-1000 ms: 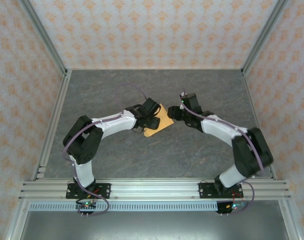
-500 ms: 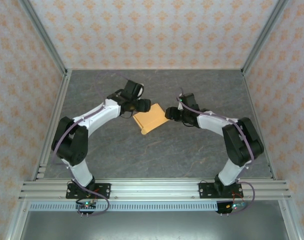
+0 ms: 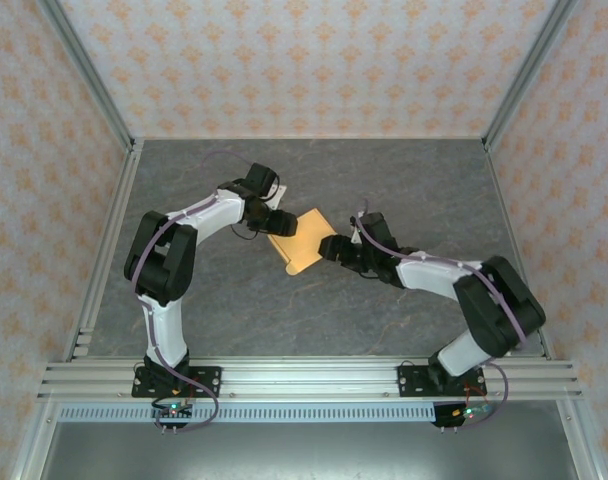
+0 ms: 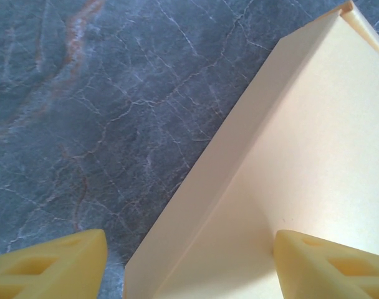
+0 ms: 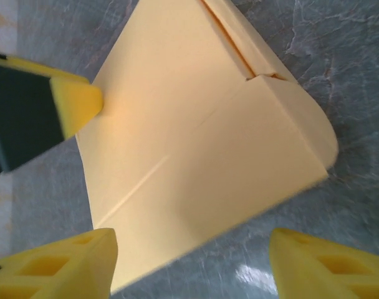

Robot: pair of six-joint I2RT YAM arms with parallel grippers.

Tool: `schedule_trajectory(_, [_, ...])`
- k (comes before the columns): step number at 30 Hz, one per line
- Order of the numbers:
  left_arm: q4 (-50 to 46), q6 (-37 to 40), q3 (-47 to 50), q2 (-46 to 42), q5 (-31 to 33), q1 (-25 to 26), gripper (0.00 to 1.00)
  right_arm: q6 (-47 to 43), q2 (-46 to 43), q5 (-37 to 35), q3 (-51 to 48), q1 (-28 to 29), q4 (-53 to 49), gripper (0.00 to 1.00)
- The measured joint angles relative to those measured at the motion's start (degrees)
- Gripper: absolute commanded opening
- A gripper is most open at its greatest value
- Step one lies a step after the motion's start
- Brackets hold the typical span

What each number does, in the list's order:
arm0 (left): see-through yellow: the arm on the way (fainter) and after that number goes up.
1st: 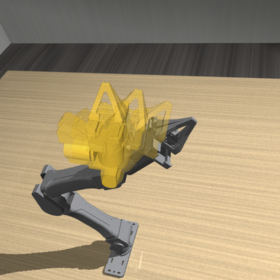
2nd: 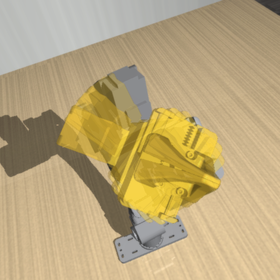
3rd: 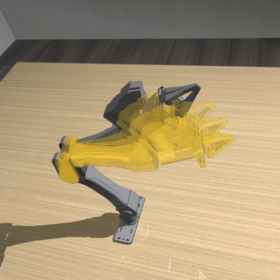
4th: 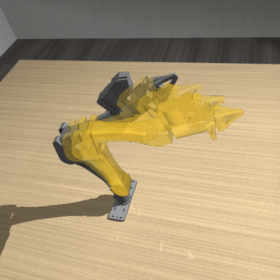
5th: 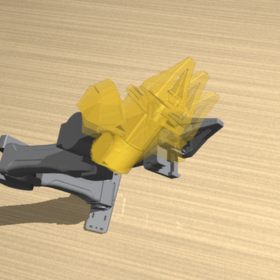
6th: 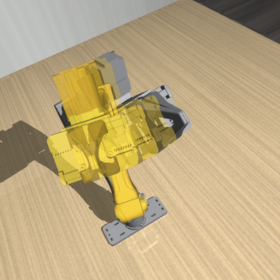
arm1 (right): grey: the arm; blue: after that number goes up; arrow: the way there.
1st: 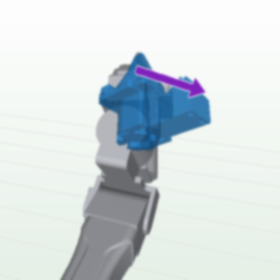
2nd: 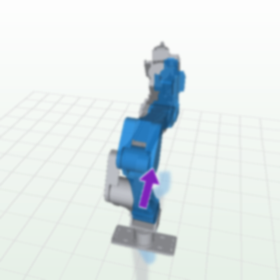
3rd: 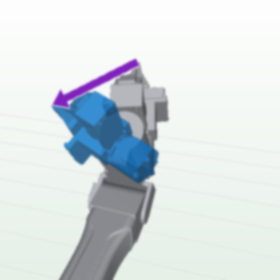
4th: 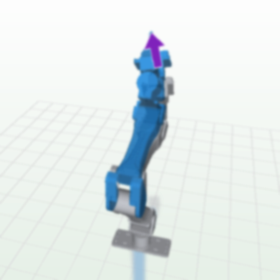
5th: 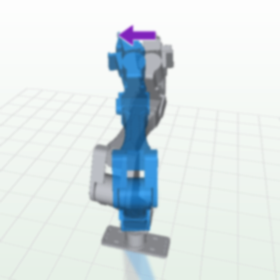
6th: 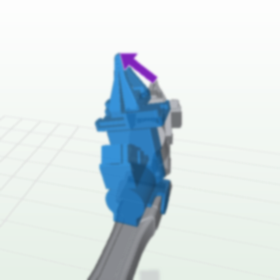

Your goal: Fold the paper box

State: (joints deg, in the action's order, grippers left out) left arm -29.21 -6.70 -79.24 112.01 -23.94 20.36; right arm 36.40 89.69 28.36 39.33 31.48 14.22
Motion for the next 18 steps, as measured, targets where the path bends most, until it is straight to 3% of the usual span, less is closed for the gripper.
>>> schedule_trajectory(5, [0.9,-0.7,1.2,0.0,-3.8,-0.1,0.67,5.6,4.6,0.2,-1.0,0.0,8.8,0.55])
schedule_trajectory(13, [4.9,-2.6,4.7,0.0,-10.0,-0.6,0.62,9.7,11.1,1.4,-1.4,-0.1,19.4,0.3])
schedule_trajectory(16, [6.6,-3.4,5.8,-0.1,-11.9,-1.3,0.61,10.4,11.8,1.9,-2.1,-0.5,22.4,0.29])
schedule_trajectory(18, [7.6,-3.9,6.5,-0.1,-12.6,-1.4,0.61,10.7,12.0,2.1,-2.7,-0.5,23.8,0.34])
